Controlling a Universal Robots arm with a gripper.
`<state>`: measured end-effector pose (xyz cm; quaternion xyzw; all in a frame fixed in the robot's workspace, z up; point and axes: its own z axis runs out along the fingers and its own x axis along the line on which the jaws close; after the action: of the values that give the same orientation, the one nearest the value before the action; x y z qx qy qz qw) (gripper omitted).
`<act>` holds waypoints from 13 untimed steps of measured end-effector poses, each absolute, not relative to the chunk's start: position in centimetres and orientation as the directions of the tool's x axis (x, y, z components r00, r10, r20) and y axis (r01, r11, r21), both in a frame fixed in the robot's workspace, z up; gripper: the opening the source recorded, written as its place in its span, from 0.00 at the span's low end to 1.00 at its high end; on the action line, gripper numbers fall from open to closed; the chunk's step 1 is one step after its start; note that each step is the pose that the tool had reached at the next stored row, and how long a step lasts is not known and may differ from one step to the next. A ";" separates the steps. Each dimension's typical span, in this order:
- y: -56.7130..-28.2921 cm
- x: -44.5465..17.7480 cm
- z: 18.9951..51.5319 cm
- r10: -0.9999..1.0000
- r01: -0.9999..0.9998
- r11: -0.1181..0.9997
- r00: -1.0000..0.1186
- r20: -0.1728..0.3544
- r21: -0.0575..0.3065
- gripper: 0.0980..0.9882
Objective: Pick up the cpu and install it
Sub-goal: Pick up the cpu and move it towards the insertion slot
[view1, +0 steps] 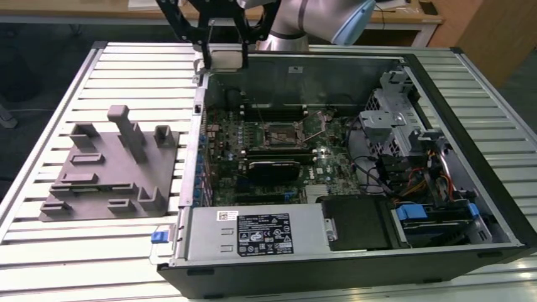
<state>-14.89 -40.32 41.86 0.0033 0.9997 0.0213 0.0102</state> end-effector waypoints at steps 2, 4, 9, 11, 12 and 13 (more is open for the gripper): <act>-40.3 -14.2 41.9 0.007 0.006 0.999 -1.000 -0.020 0.043 0.50; -40.3 -13.5 41.9 0.007 0.006 0.999 -1.000 -0.020 0.043 0.50; -40.3 -12.0 41.9 0.007 0.006 0.999 -1.000 -0.020 0.043 0.50; -40.2 -11.4 41.9 0.007 0.006 0.999 -1.000 -0.020 0.043 0.50; -40.2 -11.2 41.9 0.007 0.006 0.999 -1.000 -0.020 0.043 0.50; -40.2 -10.9 41.9 0.007 0.006 0.999 -1.000 -0.020 0.043 0.50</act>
<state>-10.91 -40.23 41.85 0.0033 0.9997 0.0213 0.0102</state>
